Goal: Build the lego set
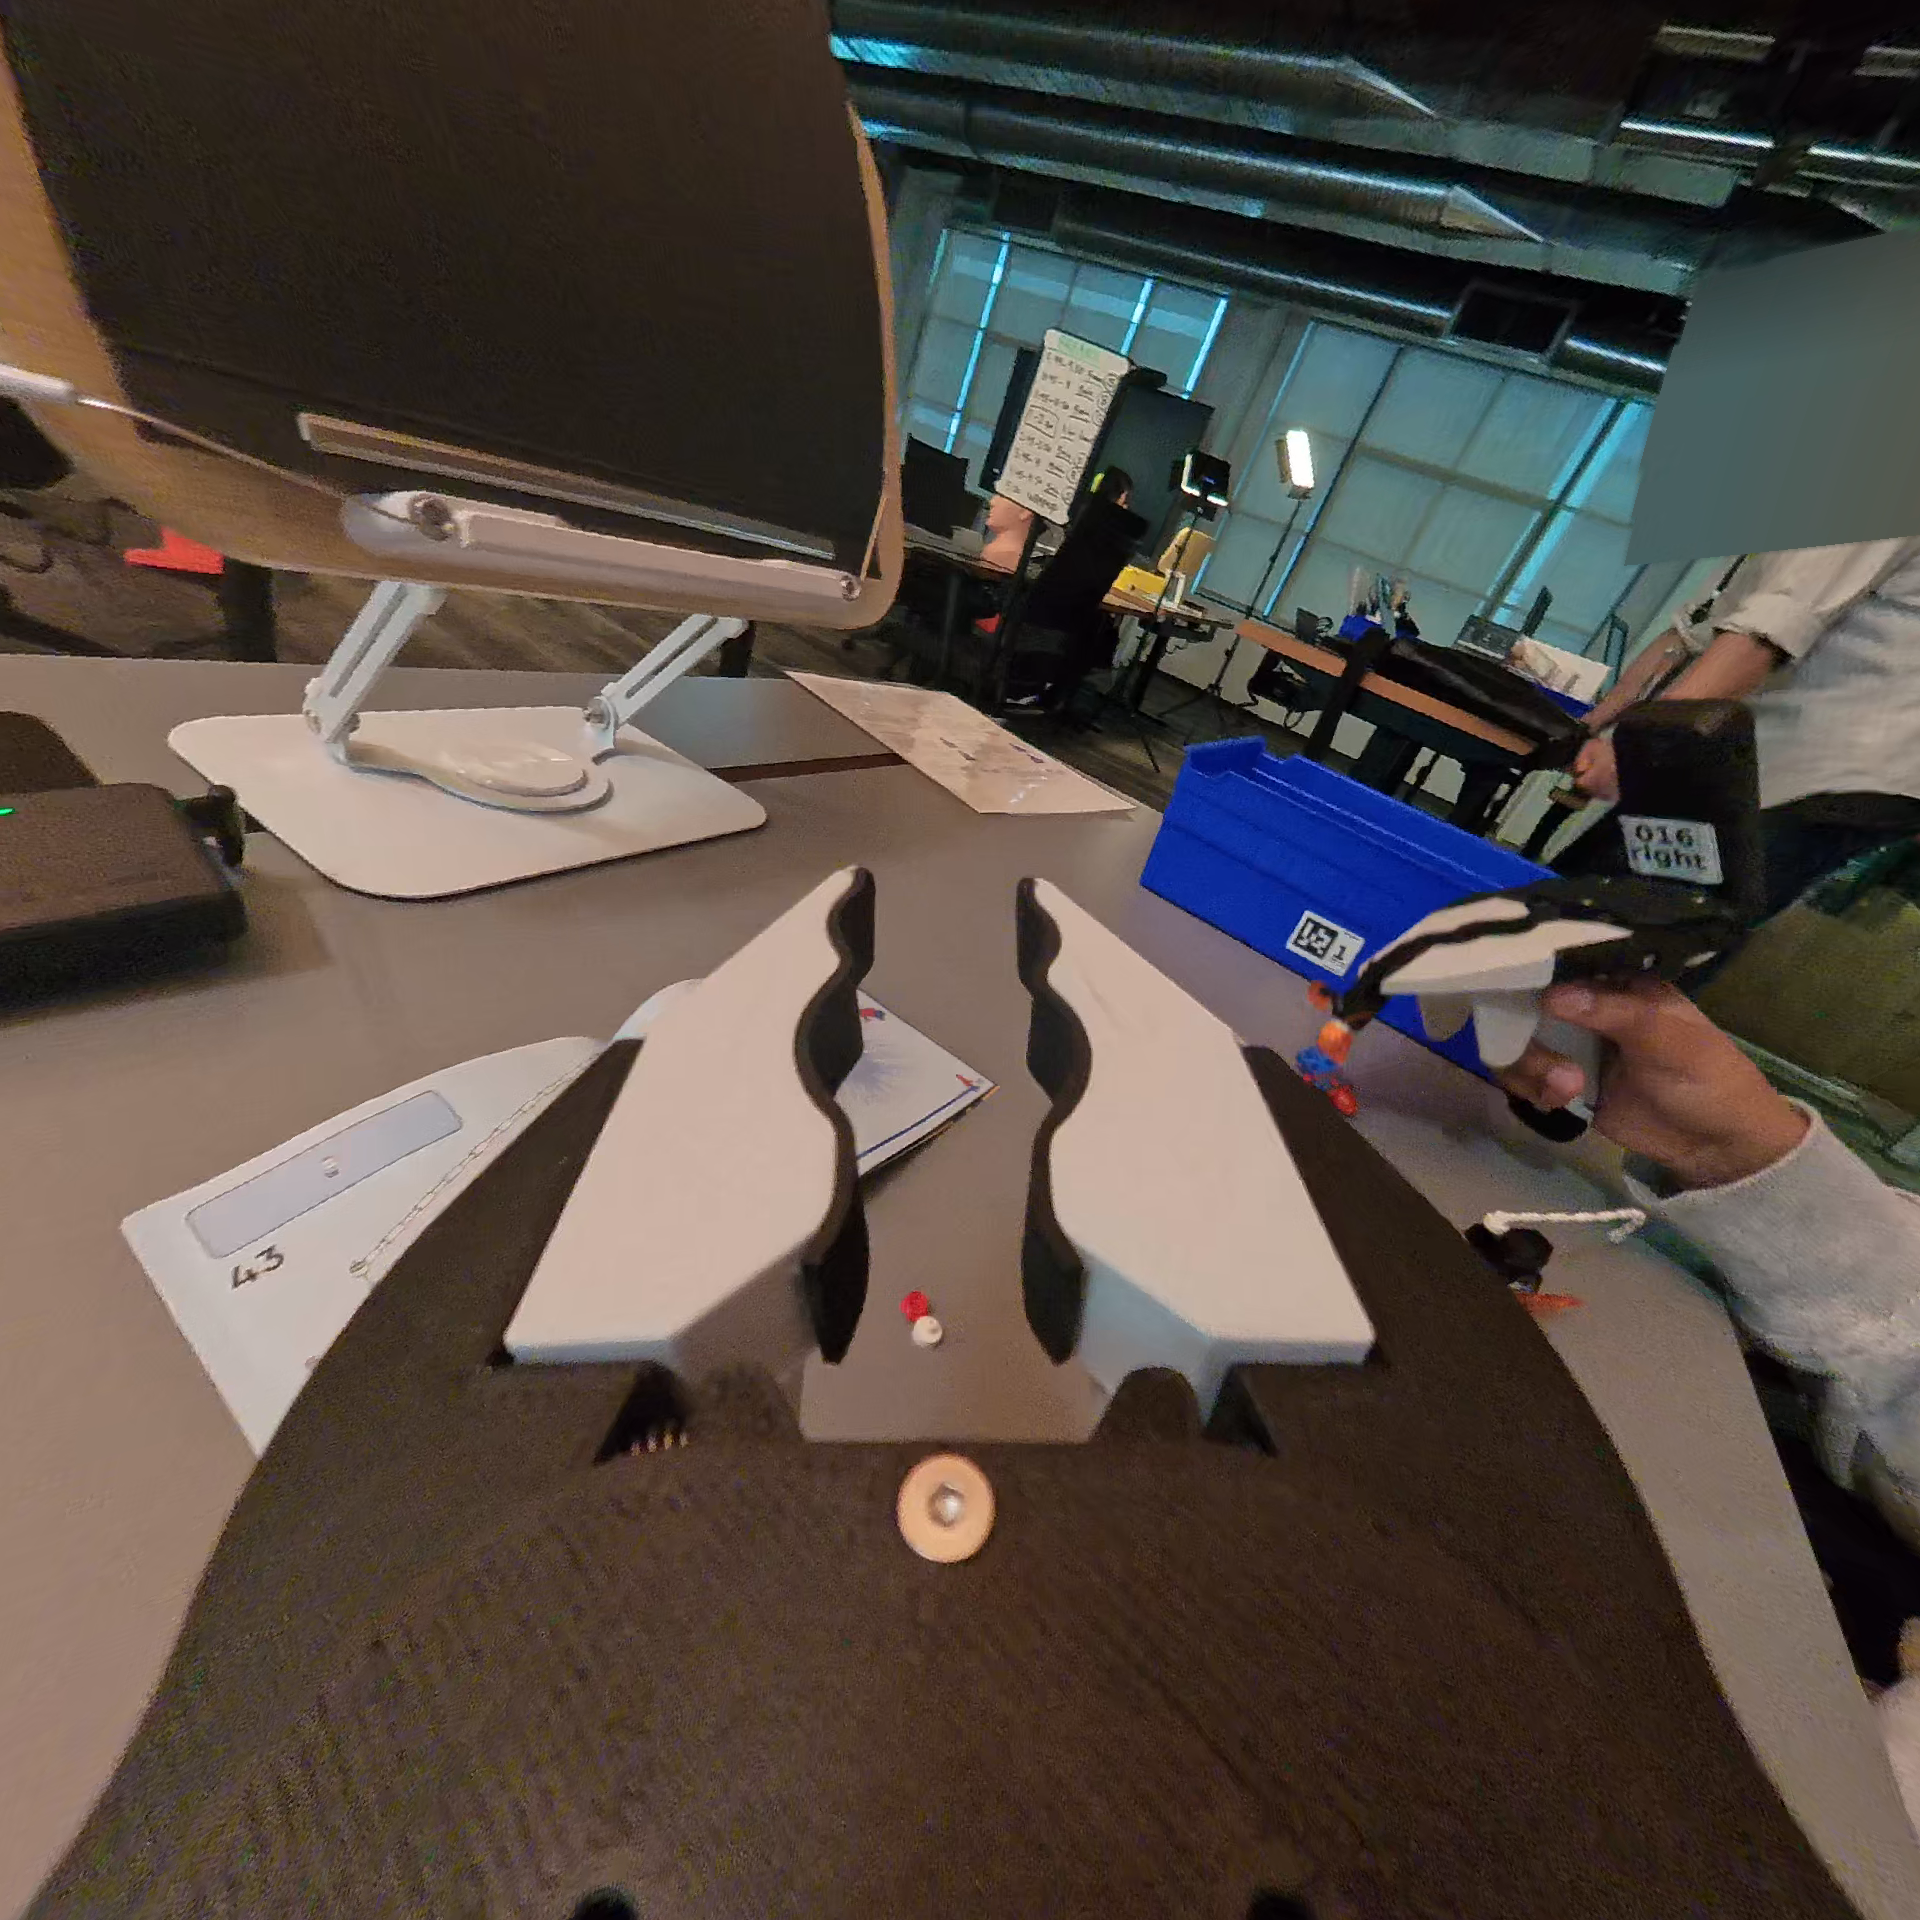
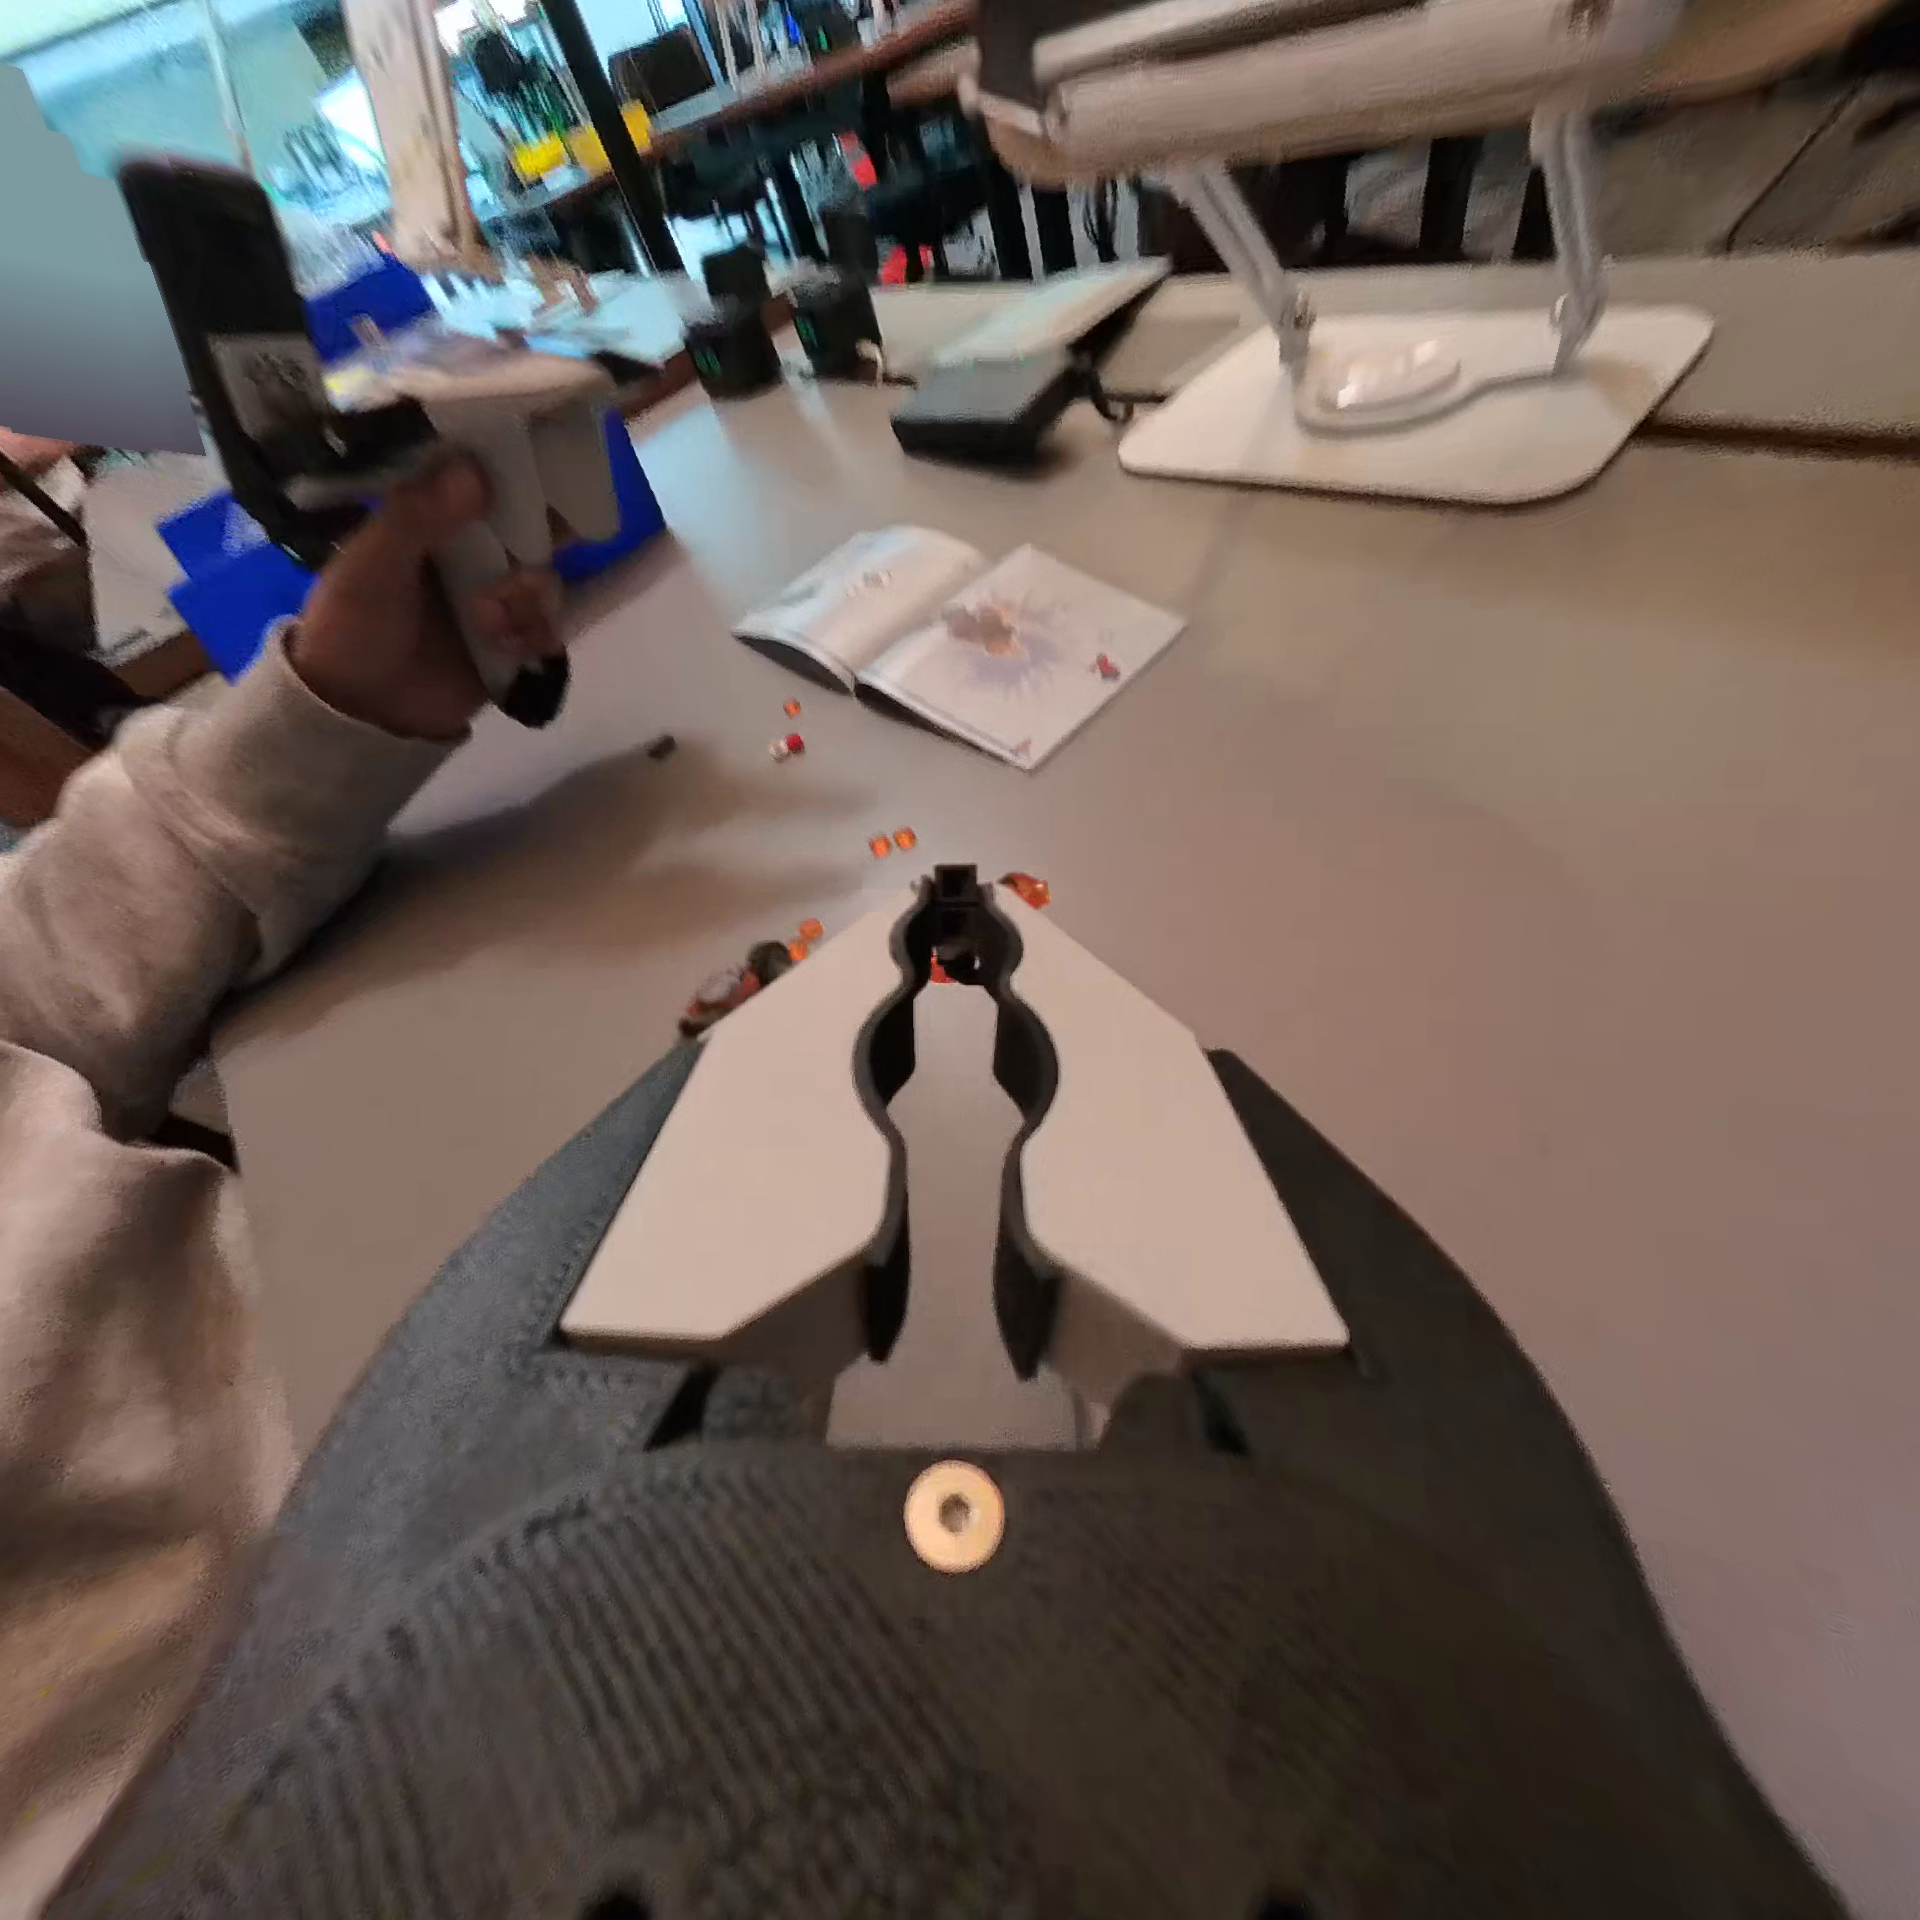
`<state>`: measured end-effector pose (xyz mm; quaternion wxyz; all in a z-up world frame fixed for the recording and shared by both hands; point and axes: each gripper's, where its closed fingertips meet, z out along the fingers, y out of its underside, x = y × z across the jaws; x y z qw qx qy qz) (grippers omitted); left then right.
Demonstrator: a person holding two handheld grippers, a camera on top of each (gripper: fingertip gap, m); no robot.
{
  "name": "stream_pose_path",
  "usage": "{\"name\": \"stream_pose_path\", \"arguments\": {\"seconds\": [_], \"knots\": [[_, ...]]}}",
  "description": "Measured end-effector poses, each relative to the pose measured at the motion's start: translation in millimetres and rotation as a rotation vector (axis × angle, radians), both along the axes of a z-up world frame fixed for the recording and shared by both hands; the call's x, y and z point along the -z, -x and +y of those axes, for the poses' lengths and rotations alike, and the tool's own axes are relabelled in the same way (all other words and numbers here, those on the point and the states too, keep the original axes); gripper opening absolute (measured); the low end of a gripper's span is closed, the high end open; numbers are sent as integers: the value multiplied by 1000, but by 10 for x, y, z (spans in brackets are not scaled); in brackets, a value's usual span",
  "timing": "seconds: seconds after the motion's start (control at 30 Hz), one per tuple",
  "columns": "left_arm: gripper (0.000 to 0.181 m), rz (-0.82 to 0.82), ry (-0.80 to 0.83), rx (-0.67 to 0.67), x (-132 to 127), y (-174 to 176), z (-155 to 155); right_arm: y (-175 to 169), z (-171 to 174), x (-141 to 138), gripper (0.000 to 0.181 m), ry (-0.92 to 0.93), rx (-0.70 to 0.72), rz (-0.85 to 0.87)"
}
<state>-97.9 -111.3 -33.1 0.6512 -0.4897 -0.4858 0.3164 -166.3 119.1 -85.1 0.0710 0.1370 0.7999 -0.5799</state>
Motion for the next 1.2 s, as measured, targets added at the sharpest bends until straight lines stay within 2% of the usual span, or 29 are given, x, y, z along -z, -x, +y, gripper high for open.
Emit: {"name": "stream_pose_path", "arguments": {"seconds": [0.2,0.33,0.37,0.43,0.53,0.63,0.77,0.83,0.93,1.03,1.13,1.2], "knots": [[27,49,98,112,-61,-32,297,-359,9,-709,5,217,-42,55],[29,165,167,131,-225,-129,398,-634,-5,-1033,5,298,-62,122],[31,195,163,165,-270,-171,453,-698,-15,-1091,5,324,-69,121],[36,234,161,326,-319,-304,701,-844,-56,-1186,5,391,-108,70],[49,186,251,537,-163,-429,1138,-1055,-182,-1207,4,468,-205,-103],[64,194,372,566,-66,-462,1440,-1117,-316,-1147,5,521,-238,-262],[53,273,299,603,-231,-574,1624,-1138,-487,-1056,5,591,-231,-441],[47,304,265,616,-288,-619,1624,-1106,-547,-1016,4,608,-201,-461],[34,315,243,669,-297,-689,1641,-1037,-577,-981,5,616,-131,-394],[33,268,187,698,-248,-663,1699,-1032,-562,-979,5,596,-53,-210],[38,69,28,761,-72,-517,1785,-1038,-532,-988,5,569,35,29],[41,17,-123,832,-109,-512,1820,-1095,-539,-994,5,561,47,122]]}}
